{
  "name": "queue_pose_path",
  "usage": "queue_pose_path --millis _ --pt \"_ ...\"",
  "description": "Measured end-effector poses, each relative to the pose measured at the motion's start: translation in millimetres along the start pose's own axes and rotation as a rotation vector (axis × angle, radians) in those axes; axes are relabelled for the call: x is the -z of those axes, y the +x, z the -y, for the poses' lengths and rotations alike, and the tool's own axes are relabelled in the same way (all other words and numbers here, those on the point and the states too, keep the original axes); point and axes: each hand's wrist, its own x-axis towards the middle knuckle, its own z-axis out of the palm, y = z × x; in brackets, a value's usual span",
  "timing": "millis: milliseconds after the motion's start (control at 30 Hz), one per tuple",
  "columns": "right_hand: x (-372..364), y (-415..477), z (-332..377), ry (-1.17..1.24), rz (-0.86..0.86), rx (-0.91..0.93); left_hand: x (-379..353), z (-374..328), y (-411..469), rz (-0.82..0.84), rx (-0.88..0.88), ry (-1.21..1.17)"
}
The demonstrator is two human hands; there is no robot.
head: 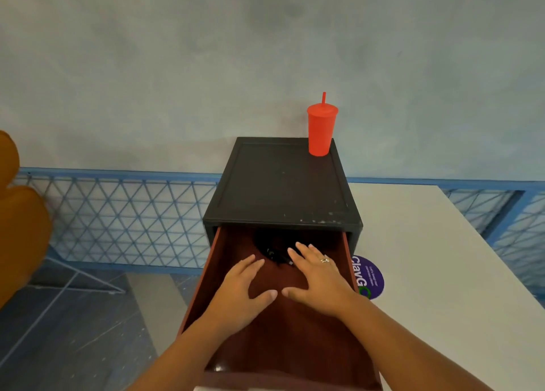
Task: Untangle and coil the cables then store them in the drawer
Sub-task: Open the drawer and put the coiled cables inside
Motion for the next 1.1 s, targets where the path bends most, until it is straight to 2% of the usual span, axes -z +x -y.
queue_pose_path --millis 133,367,567,700,900,1100 --pt "-4.2 -31.6 9.6 0.005 0.03 0.008 5.0 1.9 -35.0 0.114 -0.042 0.02" --pt "-20.5 -77.0 27.0 -0.016 0.157 0.064 6.7 14.3 -71.2 0.308 -0.074 0.298" --pt "-35.9 -92.7 25.7 -0.128 0.232 0.086 3.7 18.2 -78.1 0.214 -0.074 0.344" --pt "-33.6 -92.9 22.9 -0.184 0.133 0.07 5.3 13.9 -72.5 0.176 -0.108 0.399" --pt "-17.3 -70.2 16.6 -0.189 -0.019 -0.071 11.5 7.3 -45.2 0.004 -0.057 0.375" --pt "-11.1 -42.5 5.0 -0.223 -0.06 -0.109 14.1 6.7 -16.0 -0.007 -0.026 0.415"
